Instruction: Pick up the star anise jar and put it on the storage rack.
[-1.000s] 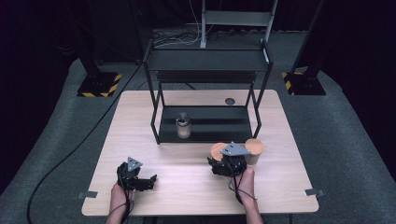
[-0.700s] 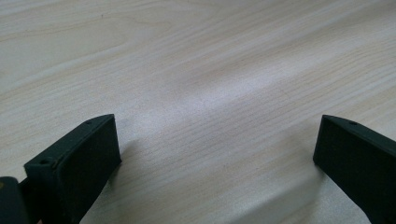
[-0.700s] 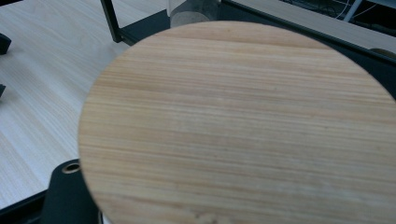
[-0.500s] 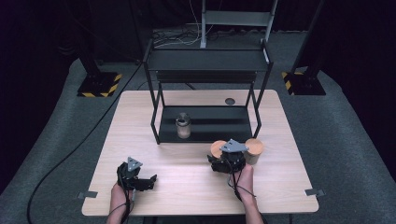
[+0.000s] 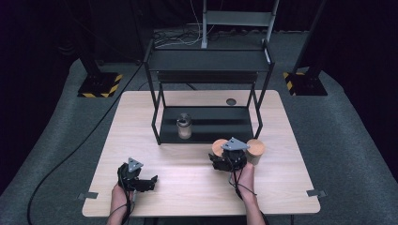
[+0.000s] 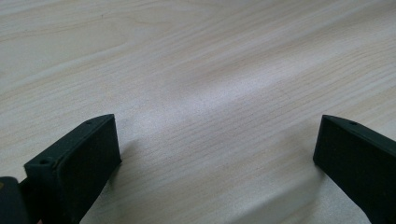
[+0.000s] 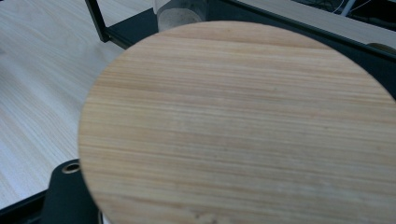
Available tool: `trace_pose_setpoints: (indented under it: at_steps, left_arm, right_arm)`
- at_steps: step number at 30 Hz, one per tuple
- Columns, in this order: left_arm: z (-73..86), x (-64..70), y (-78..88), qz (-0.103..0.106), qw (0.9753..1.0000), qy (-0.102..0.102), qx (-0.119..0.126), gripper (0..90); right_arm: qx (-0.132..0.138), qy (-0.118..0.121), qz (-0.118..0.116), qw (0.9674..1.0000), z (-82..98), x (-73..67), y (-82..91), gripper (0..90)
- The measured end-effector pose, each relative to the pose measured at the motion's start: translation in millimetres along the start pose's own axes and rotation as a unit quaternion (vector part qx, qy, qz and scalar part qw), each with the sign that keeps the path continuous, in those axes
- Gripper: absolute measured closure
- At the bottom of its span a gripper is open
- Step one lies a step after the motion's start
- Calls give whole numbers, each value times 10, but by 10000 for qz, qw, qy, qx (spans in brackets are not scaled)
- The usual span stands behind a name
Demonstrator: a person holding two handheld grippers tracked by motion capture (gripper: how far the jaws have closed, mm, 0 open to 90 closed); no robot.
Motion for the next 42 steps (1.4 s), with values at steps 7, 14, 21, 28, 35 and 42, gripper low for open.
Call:
trace_pose_setpoints:
  at_steps: [7, 14, 21, 28, 35, 42]
  left_arm:
    - [0, 0, 0, 0, 10000, 0, -1, 0]
    - [0, 0, 0, -1, 10000, 0, 0, 0]
    - [0, 0, 0, 0, 10000, 0, 0, 0]
    - [0, 0, 0, 0, 10000, -1, -1, 0]
    - [0, 0, 0, 0, 10000, 1, 0, 0]
    - [0, 0, 0, 1, 10000, 0, -1, 0]
  right_arm:
    - [-49, 20, 4, 10000, -12, 11, -35, 250]
    - [-49, -10, 38, 10000, -22, 44, -65, 250]
    - [-54, -17, 61, 10000, -44, 76, -94, 250]
    - [-37, -7, 93, 10000, -65, 103, -125, 250]
    - [-15, -30, 127, 9999, -73, 124, -155, 250]
    - [-40, -33, 151, 9999, -91, 151, -193, 250]
Point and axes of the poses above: each handheld gripper's, and its own axes: y roughly backward along the jaws, z roughly out of its underside, x roughly to its right, the point moved 5 cm from there along -y, roughly forward along the jaws, and after that the axes turned 11 degrees about x, right-handed, at the moved point
